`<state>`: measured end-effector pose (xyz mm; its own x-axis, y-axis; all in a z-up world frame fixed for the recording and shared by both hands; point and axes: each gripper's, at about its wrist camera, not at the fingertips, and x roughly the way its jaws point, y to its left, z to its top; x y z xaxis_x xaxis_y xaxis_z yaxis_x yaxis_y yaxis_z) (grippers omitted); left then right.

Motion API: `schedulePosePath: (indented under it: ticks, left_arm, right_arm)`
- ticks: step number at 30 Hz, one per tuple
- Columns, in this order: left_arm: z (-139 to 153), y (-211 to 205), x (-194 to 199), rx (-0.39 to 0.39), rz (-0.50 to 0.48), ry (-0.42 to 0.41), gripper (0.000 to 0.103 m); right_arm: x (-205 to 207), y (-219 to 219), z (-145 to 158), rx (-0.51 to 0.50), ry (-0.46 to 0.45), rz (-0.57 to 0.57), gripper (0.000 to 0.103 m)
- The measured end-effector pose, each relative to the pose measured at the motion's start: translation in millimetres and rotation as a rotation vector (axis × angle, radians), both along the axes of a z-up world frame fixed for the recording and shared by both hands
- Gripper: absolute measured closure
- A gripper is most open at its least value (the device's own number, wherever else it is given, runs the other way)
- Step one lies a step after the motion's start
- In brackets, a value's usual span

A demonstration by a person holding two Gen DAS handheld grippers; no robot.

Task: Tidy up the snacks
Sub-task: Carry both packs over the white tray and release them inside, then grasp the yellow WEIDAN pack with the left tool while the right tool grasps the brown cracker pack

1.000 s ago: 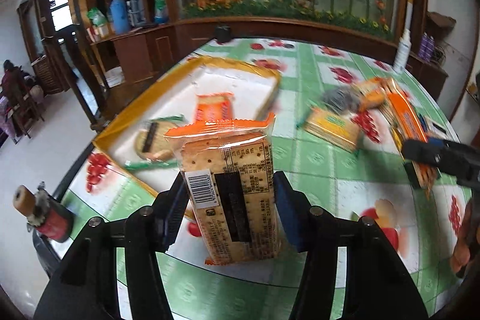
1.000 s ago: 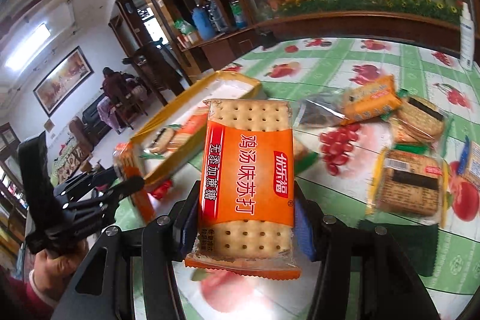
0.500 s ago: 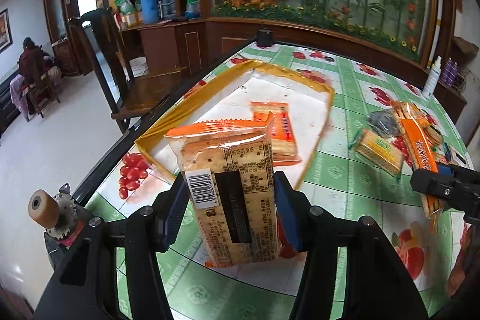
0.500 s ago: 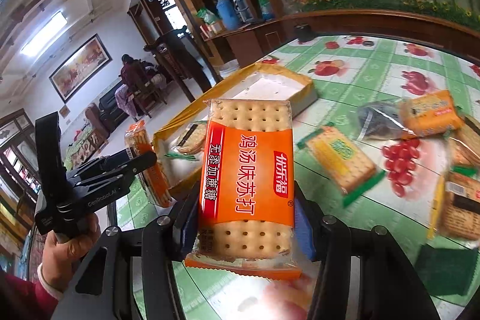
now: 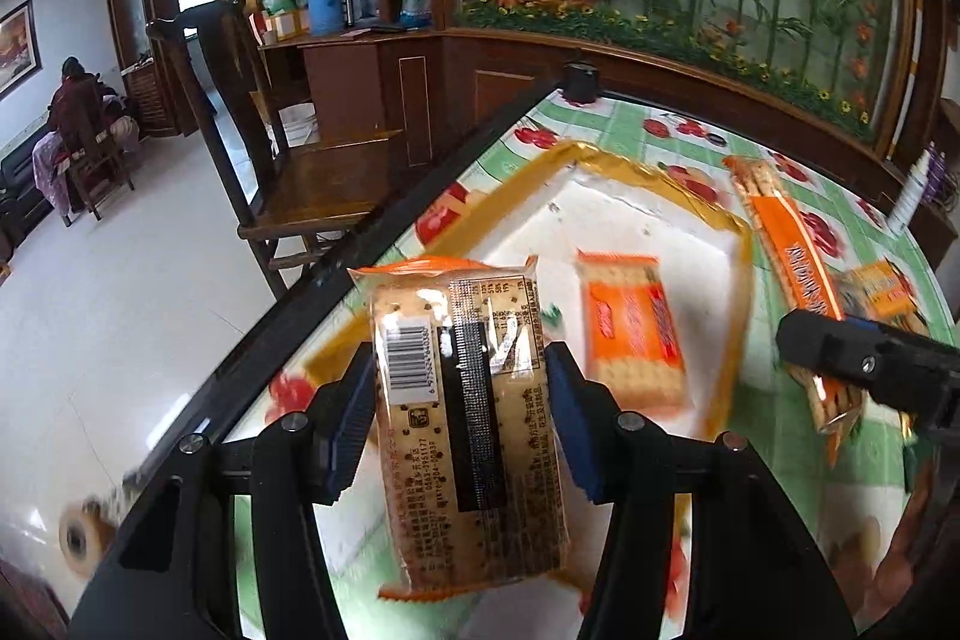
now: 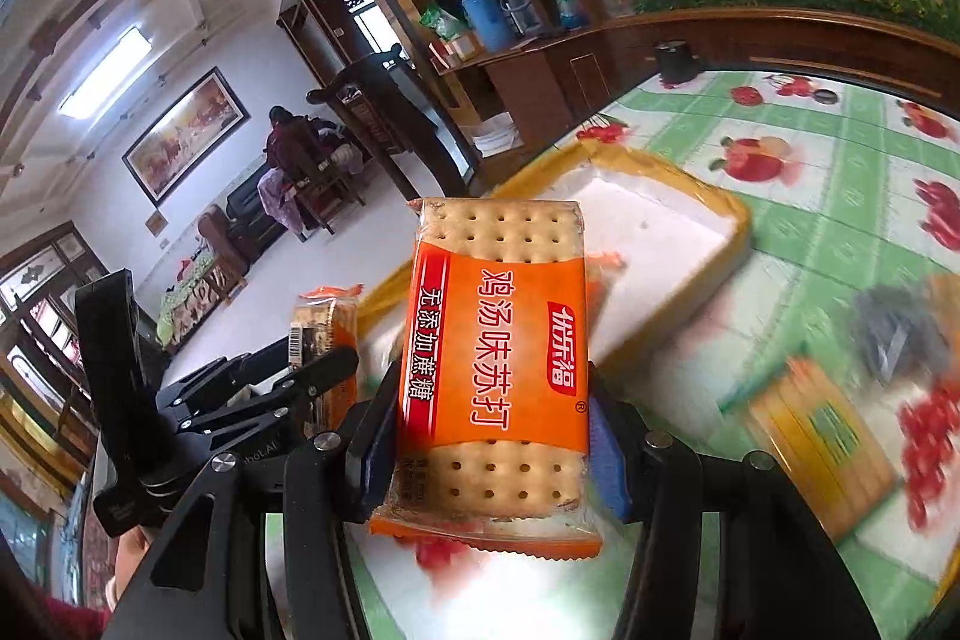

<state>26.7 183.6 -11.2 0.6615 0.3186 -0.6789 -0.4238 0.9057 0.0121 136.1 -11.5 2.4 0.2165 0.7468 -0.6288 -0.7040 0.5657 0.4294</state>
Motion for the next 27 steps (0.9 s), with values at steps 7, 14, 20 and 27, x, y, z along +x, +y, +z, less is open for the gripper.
schedulePosePath:
  ticks: [7, 14, 20, 27]
  left_arm:
    - [-11.1, 11.0, 38.0, -0.035, -0.019, 0.055, 0.05]
    - [-33.1, 0.2, 58.2, -0.058, -0.077, 0.149, 0.05]
    - [-30.6, 4.1, 53.9, -0.064, -0.04, 0.168, 0.014]
    - [-20.7, 6.9, 37.2, -0.096, -0.013, 0.136, 0.014]
  right_arm:
    - [38.6, 45.5, -18.2, -0.035, 0.025, -0.037, 0.048]
    - [63.0, 73.4, -43.7, -0.144, -0.01, -0.079, 0.049]
    - [65.4, 61.3, -44.4, -0.129, -0.025, -0.118, 0.046]
    - [58.3, 3.8, -20.4, -0.031, -0.018, -0.18, 0.044]
